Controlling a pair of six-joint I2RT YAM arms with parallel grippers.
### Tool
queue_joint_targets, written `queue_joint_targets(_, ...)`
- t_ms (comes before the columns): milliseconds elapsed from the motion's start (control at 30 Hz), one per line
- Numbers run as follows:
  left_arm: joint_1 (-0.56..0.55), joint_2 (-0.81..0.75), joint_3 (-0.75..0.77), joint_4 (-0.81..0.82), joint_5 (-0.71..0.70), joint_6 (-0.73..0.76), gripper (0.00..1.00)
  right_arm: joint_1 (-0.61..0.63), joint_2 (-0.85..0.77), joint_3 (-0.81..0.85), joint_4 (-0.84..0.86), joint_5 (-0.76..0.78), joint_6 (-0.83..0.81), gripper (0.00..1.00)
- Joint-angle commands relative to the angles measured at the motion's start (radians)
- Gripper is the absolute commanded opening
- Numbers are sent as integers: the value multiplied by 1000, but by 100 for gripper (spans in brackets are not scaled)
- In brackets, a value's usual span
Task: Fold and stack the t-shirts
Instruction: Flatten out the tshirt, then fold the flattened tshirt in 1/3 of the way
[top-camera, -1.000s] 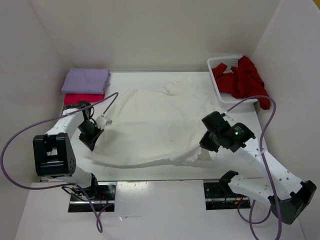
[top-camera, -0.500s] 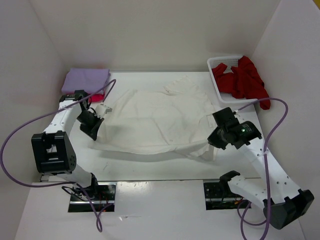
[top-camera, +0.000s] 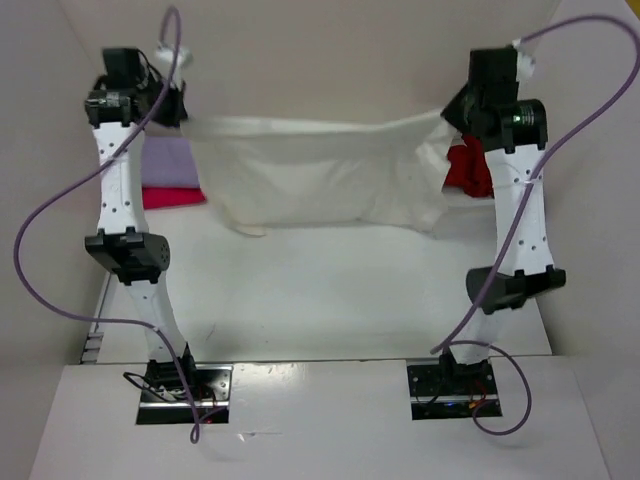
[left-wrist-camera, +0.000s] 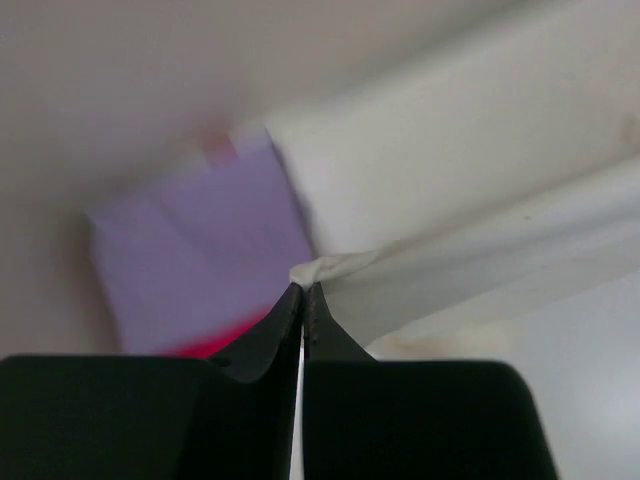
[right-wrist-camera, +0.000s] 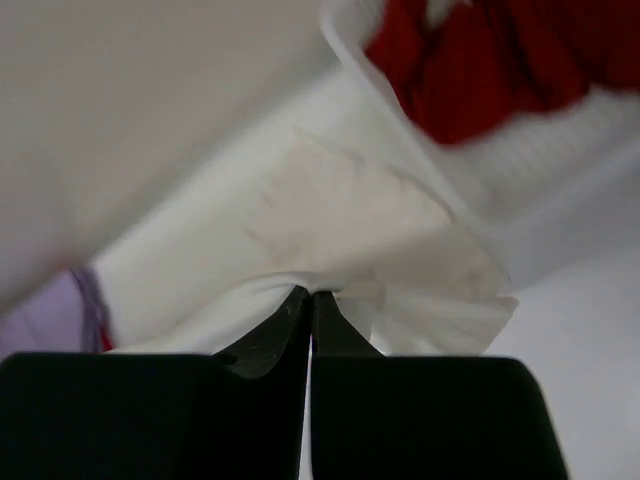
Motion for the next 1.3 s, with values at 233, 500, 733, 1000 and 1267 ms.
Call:
queue_joint_targets(233, 16, -103, 314, -21, 182, 11, 0, 125, -88, 239, -65, 222, -93, 0)
queue_joint_targets(500, 16, -366, -454, 66, 127, 173, 0, 134, -495, -641, 199, 47, -3, 0)
queue_joint_targets(733, 16, -553, -1034, 169, -76, 228, 0, 214, -678, -1044, 234, -162, 140, 0)
queue_joint_targets(1000, 16, -565, -1341, 131, -133, 248, 0, 246, -838, -1305, 152, -318, 269, 0)
queue_joint_targets(1267, 16, -587, -1377, 20, -163, 257, 0, 246, -887, -1360, 109, -328, 307, 0)
